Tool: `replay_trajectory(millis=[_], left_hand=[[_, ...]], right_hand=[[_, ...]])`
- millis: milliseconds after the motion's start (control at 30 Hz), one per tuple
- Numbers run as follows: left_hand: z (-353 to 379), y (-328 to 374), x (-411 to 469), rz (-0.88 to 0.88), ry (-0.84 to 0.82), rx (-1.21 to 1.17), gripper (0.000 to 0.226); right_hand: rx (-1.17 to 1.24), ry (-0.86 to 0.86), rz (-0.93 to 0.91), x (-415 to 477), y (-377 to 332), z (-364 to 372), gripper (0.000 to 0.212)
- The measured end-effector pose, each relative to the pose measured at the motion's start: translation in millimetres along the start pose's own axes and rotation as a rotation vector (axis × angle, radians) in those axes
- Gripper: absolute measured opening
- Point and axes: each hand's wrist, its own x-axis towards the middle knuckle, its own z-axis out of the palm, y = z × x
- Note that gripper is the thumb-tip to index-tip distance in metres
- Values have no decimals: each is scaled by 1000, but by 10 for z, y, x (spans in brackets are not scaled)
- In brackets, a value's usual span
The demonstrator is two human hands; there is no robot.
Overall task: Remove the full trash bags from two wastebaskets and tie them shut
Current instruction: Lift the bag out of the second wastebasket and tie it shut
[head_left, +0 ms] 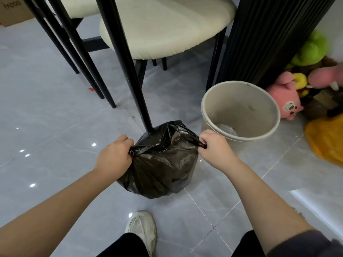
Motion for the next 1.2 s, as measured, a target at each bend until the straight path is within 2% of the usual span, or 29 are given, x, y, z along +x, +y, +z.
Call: replay_trajectory(millis=[133,167,267,367,433,500,600,667,800,933,1033,1067,1200], left_hand=[[4,-4,27,-6,0,-45,12],[1,1,26,-6,-3,-49,12],[-17,6,50,-9,1,-40,10],[2,10,61,-10,3,-24,8],[16,24,62,6,-6,5,6],[25,36,71,24,-14,24,5],[16,39,106,24,-15,-2,6],[6,42,123,27,-1,-74,10],[-27,173,144,-2,-11,-343,38],[-26,312,160,-69,-107,-482,38],[-8,429,145,-14,-144,-406,14],[-15,464,145,-3,-157,-390,15],[-74,548,145,130,-321,-347,48]], right_hand=[[139,-100,62,-62,-25,14,19],[157,-159,79,-85,-35,-3,21],[153,-294,113,-113,-46,-51,45],[40,-338,199,-112,17,-29,63],[0,-322,260,-93,52,-15,52],[-30,-268,275,-96,59,-36,16],[31,-114,221,-109,51,-92,34],[123,-12,132,-123,23,-139,32],[186,83,-11,-124,6,-196,21],[339,57,35,-110,-1,-111,27],[424,36,81,-100,-47,-57,12],[422,24,97,-96,-58,-51,7],[340,0,82,-108,-66,-48,36]])
